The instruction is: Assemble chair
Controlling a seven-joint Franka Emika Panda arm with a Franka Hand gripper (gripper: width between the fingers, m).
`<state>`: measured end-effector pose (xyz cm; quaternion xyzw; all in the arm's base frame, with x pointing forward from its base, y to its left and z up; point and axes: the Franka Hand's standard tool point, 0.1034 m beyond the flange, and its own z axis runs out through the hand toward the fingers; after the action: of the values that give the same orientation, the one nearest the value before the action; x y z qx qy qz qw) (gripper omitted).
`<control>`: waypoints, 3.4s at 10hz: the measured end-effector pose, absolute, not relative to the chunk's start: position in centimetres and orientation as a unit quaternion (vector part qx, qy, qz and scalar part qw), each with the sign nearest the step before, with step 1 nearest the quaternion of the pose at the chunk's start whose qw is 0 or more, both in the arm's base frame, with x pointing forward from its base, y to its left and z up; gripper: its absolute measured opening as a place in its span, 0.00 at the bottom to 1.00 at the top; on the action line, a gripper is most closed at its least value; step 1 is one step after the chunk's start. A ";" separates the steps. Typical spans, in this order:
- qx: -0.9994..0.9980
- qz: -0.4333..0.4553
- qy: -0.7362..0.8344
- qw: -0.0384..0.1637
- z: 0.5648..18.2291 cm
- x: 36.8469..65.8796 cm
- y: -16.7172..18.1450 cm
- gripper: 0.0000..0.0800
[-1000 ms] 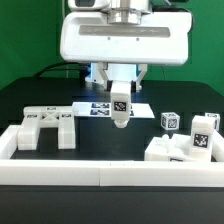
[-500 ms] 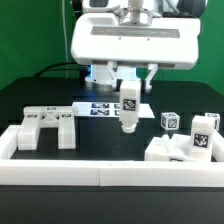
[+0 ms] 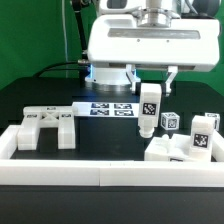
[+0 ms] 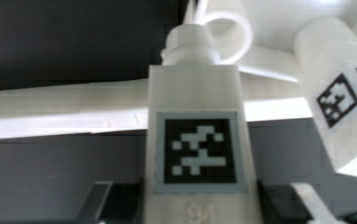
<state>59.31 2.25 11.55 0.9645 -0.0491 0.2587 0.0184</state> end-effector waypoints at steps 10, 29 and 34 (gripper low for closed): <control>0.951 0.305 -0.034 0.029 10.5 60.4 2.9 0.36; 0.955 0.294 -0.016 0.030 8.4 59.6 4.4 0.36; 0.958 0.284 -0.012 0.031 8.0 59.3 4.4 0.77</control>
Offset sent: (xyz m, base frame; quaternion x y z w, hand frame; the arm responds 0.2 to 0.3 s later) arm 0.0190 0.0201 -0.0057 0.0438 0.0220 0.0383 0.9981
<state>59.33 4.43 7.97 0.9582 -0.0122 0.2842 0.0307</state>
